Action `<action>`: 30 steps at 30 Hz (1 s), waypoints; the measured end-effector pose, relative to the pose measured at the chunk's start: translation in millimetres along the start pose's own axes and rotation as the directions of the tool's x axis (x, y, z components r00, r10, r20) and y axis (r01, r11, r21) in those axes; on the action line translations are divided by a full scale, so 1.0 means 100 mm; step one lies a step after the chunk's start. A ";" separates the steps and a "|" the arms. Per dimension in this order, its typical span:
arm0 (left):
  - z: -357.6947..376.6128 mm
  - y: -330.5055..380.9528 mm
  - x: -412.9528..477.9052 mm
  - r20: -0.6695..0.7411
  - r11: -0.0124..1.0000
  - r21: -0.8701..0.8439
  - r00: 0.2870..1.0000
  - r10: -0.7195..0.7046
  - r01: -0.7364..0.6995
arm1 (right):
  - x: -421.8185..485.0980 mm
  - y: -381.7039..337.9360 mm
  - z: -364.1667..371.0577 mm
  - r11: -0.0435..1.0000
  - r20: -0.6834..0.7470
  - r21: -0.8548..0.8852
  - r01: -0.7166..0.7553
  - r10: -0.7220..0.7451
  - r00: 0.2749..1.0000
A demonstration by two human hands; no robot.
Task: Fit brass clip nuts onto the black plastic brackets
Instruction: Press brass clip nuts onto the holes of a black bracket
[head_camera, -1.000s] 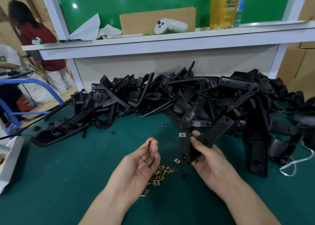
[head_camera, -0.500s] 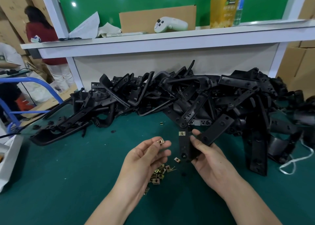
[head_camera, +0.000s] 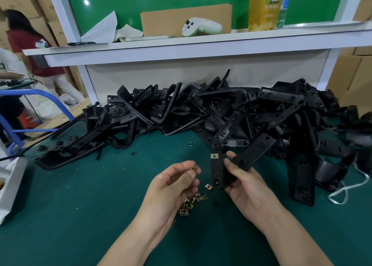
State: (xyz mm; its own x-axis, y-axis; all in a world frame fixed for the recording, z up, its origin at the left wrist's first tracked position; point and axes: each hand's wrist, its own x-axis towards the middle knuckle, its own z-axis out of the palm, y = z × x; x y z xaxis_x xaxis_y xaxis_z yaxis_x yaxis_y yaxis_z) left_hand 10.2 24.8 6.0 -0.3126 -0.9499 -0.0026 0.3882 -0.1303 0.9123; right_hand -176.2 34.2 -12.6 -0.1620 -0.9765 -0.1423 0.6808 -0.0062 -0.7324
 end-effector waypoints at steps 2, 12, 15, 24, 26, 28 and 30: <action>0.01 0.01 0.00 -0.004 1.000 0.000 1.000 0.001 -0.001 | 0.00 0.00 0.00 1.000 0.002 0.002 0.001 -0.001 1.000; 0.01 0.02 0.00 -0.013 1.000 -0.023 1.000 -0.004 0.004 | 0.00 0.00 0.01 1.000 0.007 -0.005 0.003 -0.003 1.000; -0.01 0.02 0.00 0.009 0.996 -0.081 0.999 -0.039 0.040 | -0.01 -0.01 0.00 1.000 0.008 -0.003 0.007 -0.007 1.000; -0.04 0.05 0.03 0.030 0.959 -0.239 0.988 -0.151 0.153 | 0.00 -0.01 0.01 1.000 -0.005 0.027 -0.010 0.011 1.000; -0.04 0.06 0.03 0.042 0.952 -0.250 0.985 -0.170 0.175 | 0.00 -0.01 0.01 1.000 -0.004 0.024 -0.012 0.012 1.000; -0.04 0.08 0.02 0.060 0.937 -0.280 0.978 -0.201 0.210 | 0.00 -0.01 0.01 1.000 -0.006 0.024 -0.013 0.013 1.000; -0.05 0.09 0.01 0.078 0.909 -0.336 0.969 -0.235 0.247 | 0.00 -0.01 0.02 1.000 -0.006 0.026 -0.012 0.012 1.000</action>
State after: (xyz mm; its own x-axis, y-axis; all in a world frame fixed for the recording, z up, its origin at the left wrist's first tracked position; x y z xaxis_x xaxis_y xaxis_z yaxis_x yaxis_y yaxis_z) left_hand 17.9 21.1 12.0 -0.4612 -0.8678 -0.1849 0.5666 -0.4484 0.6914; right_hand -175.8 34.1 -10.8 -0.1583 -0.9751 -0.1554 0.7010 -0.0002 -0.7131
